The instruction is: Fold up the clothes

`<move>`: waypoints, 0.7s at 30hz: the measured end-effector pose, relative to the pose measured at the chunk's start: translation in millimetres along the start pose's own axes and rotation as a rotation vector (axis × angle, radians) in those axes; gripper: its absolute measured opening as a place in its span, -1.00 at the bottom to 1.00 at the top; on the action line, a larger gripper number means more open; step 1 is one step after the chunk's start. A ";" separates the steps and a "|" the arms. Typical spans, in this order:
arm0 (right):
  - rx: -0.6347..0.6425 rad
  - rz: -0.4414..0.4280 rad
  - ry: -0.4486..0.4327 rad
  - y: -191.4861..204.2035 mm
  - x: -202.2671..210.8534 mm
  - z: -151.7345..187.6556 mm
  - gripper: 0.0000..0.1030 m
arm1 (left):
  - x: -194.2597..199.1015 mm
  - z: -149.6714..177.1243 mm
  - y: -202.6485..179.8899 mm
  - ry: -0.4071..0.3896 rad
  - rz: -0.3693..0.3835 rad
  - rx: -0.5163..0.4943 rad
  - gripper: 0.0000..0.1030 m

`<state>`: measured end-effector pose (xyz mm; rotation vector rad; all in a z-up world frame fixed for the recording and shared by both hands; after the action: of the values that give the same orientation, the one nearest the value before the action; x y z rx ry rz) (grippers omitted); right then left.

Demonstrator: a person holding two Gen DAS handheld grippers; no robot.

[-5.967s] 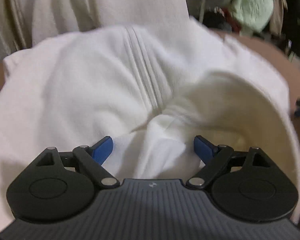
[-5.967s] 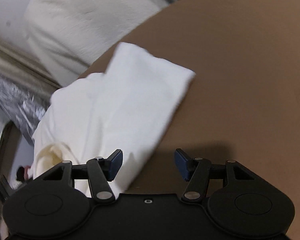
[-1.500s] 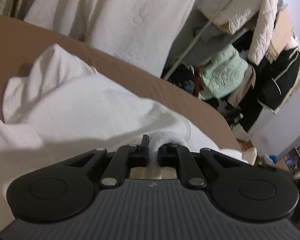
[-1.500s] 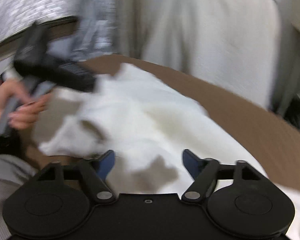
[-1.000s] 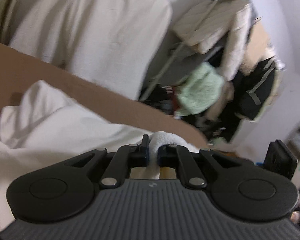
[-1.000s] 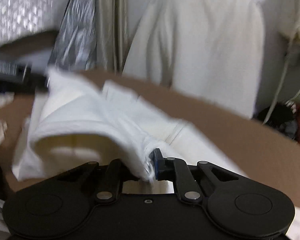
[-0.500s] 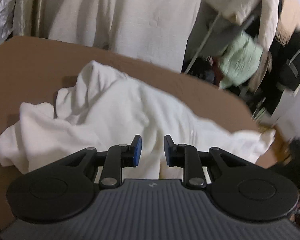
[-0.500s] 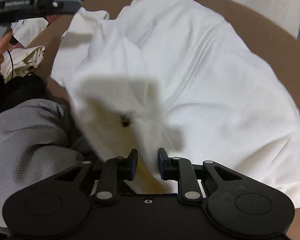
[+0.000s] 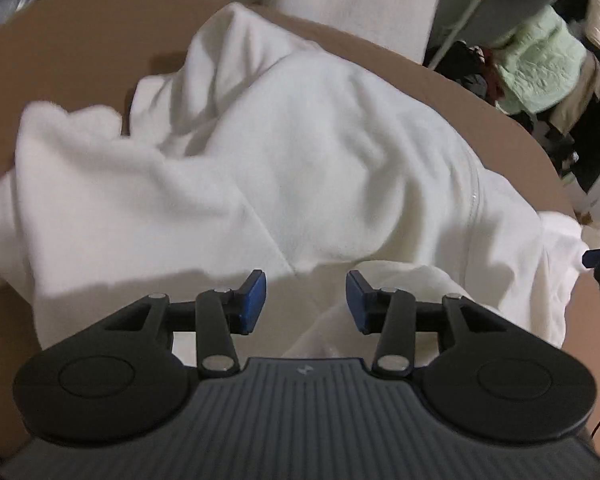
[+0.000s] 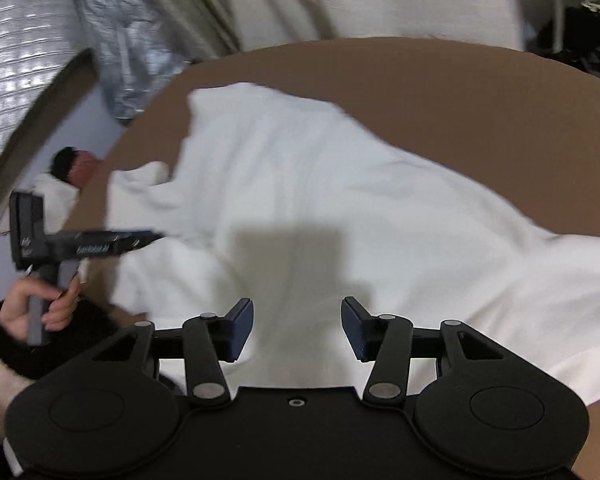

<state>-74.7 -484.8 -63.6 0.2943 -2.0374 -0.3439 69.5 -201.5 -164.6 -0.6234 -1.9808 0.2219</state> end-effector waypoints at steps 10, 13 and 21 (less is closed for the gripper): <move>-0.196 -0.029 -0.127 -70.2 -15.8 -99.4 0.47 | -35.9 -154.9 41.0 -0.071 -0.118 0.121 0.15; -0.383 -0.172 -0.132 -87.3 -23.1 -90.2 0.47 | -57.5 -179.3 62.5 -0.101 -0.195 0.150 0.15; -0.416 -0.183 -0.142 -130.0 -43.0 -91.8 0.48 | -101.8 -193.2 59.1 -0.129 0.030 0.212 0.41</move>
<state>34.4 -601.5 -104.1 0.2008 -2.0217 -0.9092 294.3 -224.8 -175.6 -0.5127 -2.0381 0.4946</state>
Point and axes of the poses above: each gripper's, at about its wrist camera, not at the fingertips, and x roughly against the way its jaws point, y to its left, z to its underside, the point moved 10 cm from there along -x, roughly the way its jaws point, and after that the axes turned 4 degrees about x, right-handed, at the moved point
